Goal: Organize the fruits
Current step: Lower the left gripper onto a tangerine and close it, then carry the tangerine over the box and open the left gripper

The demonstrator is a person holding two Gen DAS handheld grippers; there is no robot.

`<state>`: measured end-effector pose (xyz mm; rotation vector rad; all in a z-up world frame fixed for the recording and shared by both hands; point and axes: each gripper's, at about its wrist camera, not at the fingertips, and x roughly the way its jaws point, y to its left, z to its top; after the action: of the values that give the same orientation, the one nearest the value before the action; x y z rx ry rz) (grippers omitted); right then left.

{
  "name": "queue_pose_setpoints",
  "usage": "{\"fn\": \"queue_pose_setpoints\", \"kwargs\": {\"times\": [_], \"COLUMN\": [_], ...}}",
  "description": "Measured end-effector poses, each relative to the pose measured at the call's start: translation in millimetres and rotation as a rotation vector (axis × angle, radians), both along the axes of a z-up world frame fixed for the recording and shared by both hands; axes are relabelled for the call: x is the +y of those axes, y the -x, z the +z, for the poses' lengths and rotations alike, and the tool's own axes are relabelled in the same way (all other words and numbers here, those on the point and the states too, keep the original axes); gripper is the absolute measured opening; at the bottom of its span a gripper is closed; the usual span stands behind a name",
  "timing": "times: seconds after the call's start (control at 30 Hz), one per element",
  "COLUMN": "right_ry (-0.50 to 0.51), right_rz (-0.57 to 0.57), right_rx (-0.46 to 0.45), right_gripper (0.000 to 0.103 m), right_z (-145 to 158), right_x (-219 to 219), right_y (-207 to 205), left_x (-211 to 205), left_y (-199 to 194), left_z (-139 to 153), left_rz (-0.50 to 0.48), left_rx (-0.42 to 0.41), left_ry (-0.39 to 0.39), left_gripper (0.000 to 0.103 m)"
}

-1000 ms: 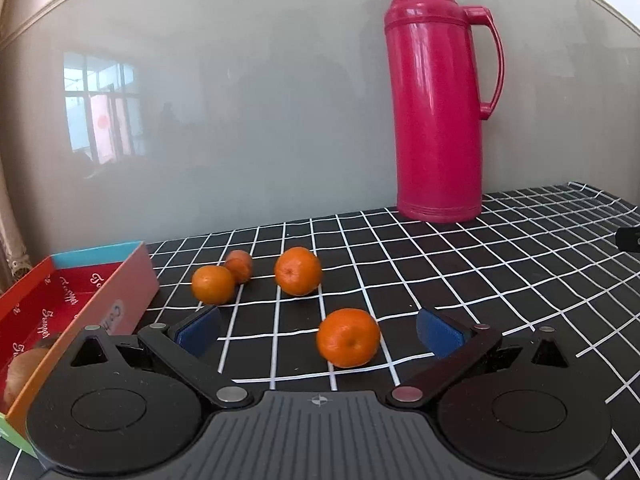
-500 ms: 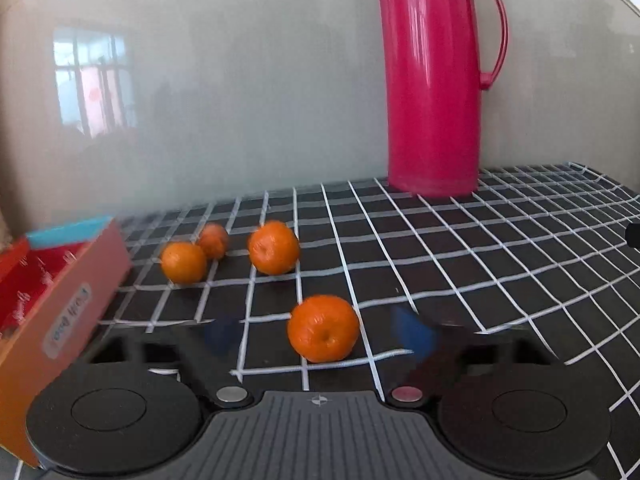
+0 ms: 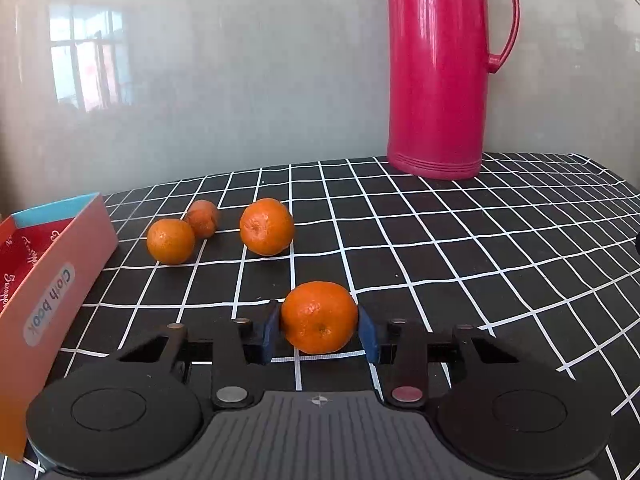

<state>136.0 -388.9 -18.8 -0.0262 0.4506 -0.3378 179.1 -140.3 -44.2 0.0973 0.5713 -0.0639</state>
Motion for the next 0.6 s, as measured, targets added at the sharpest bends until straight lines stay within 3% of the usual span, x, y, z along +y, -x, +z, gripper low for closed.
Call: {"fn": "queue_pose_setpoints", "kwargs": {"times": [0.3, 0.6], "right_ry": [-0.005, -0.016], "right_rz": [-0.026, -0.009], "right_rx": [0.011, 0.005], "right_gripper": [0.065, 0.065], "right_z": [-0.9, 7.3], "right_x": [3.2, 20.7], "right_y": [-1.3, -1.4], "left_x": [-0.3, 4.0], "left_y": [14.8, 45.9], "left_z": [5.2, 29.1], "left_rz": [-0.049, -0.100], "left_rx": [-0.024, -0.082], "left_ry": [0.018, 0.015], "left_gripper": [0.041, 0.041]}}
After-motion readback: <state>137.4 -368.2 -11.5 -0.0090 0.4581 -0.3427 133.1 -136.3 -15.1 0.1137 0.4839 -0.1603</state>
